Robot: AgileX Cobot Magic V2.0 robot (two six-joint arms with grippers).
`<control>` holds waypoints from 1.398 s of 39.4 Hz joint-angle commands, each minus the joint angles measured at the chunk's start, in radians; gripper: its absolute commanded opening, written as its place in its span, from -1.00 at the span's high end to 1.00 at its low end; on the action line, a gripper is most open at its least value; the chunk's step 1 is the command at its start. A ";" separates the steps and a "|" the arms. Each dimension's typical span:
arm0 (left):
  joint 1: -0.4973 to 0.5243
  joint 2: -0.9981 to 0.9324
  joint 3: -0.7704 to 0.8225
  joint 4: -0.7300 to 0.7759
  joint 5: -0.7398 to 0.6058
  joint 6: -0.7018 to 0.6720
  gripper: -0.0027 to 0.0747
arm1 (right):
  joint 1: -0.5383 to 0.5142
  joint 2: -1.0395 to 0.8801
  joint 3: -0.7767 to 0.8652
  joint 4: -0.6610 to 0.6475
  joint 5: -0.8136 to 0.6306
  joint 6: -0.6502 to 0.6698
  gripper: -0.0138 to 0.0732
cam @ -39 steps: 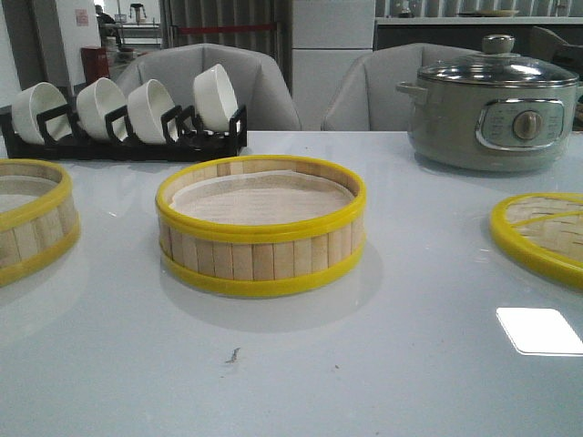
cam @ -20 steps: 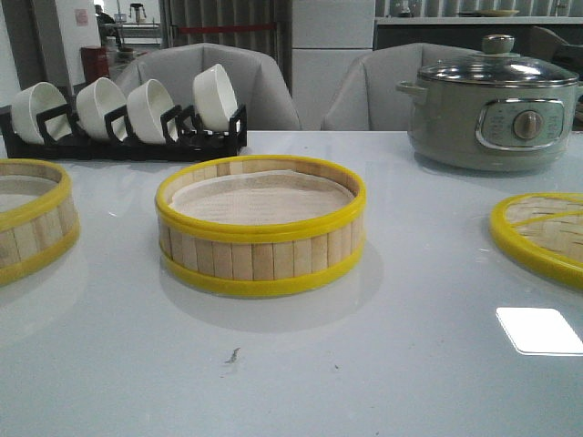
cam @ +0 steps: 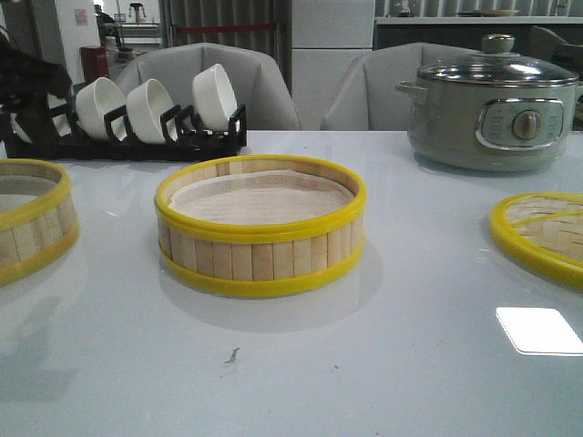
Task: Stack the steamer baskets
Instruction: 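Reach the left gripper to the edge basket and grasp its rim, then lift the basket with the left gripper over the centre basket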
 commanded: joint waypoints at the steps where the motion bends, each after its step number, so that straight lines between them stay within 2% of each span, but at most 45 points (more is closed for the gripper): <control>1: -0.007 0.014 -0.058 -0.008 -0.057 0.000 -0.19 | -0.004 0.001 -0.036 -0.012 -0.081 -0.009 -0.39; 21: -0.007 0.180 -0.080 -0.033 -0.075 0.000 -0.19 | -0.004 0.001 -0.036 -0.012 -0.080 -0.009 -0.39; 24: -0.007 0.180 -0.080 -0.035 -0.074 0.000 -0.14 | -0.004 0.001 -0.036 -0.012 -0.080 -0.009 -0.39; 26: -0.007 0.178 -0.080 -0.037 -0.074 0.000 -0.04 | -0.004 0.001 -0.036 -0.012 -0.080 -0.009 -0.39; 29: -0.007 0.177 -0.081 -0.037 -0.071 0.000 0.25 | -0.004 0.001 -0.036 -0.012 -0.080 -0.009 -0.39; 32: -0.007 0.174 -0.083 -0.037 -0.059 -0.002 0.73 | -0.004 0.001 -0.036 -0.012 -0.080 -0.009 -0.39; 35: -0.007 0.166 -0.087 -0.037 -0.052 -0.002 0.66 | -0.004 0.001 -0.036 -0.012 -0.080 -0.009 -0.39; 45: -0.032 0.119 -0.157 -0.039 0.007 -0.002 0.71 | -0.004 0.004 -0.036 -0.012 -0.083 -0.009 -0.39; 49: -0.082 0.106 -0.218 -0.039 0.034 -0.002 0.71 | -0.004 0.019 -0.036 -0.012 -0.084 -0.009 -0.39; 55: -0.227 0.106 -0.351 -0.035 0.084 -0.002 0.71 | -0.004 0.034 -0.036 -0.012 -0.087 -0.009 -0.39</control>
